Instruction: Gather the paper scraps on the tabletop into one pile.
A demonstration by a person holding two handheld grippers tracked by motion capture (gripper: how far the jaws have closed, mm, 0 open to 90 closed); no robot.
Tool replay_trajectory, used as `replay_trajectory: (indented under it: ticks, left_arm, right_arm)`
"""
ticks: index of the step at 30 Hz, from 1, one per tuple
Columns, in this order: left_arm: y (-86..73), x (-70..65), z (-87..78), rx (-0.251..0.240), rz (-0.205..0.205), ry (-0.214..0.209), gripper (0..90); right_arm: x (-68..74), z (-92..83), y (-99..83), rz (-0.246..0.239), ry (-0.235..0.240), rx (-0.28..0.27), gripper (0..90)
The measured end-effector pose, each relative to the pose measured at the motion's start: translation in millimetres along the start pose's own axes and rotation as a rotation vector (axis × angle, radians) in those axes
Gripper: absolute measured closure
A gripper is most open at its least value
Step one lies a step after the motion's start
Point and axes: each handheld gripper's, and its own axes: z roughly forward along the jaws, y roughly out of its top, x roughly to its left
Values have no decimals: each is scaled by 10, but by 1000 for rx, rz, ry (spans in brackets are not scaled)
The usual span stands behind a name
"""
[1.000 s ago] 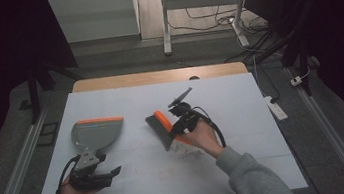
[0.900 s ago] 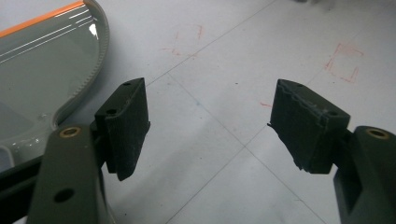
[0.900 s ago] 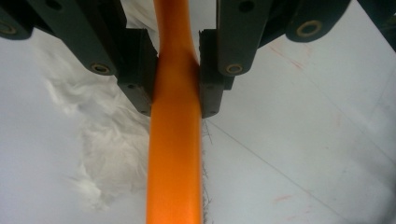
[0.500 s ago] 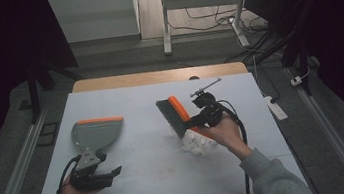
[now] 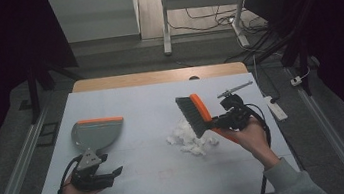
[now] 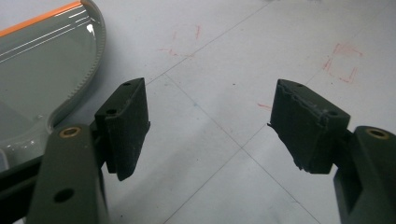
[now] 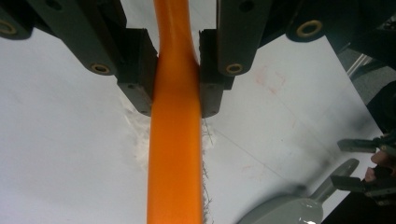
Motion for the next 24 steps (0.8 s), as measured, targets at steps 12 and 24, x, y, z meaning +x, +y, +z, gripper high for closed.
replay_trajectory:
  ticks: [12, 24]
  left_arm:
    - [36, -10, 2, -9, 1, -2, 289]
    - [63, -2, 14, -13, -1, 1, 288]
  right_arm:
    - [-290, -317, -617, -5, -96, -71, 704]
    - [-474, -383, -978, -21, -142, -136, 704]
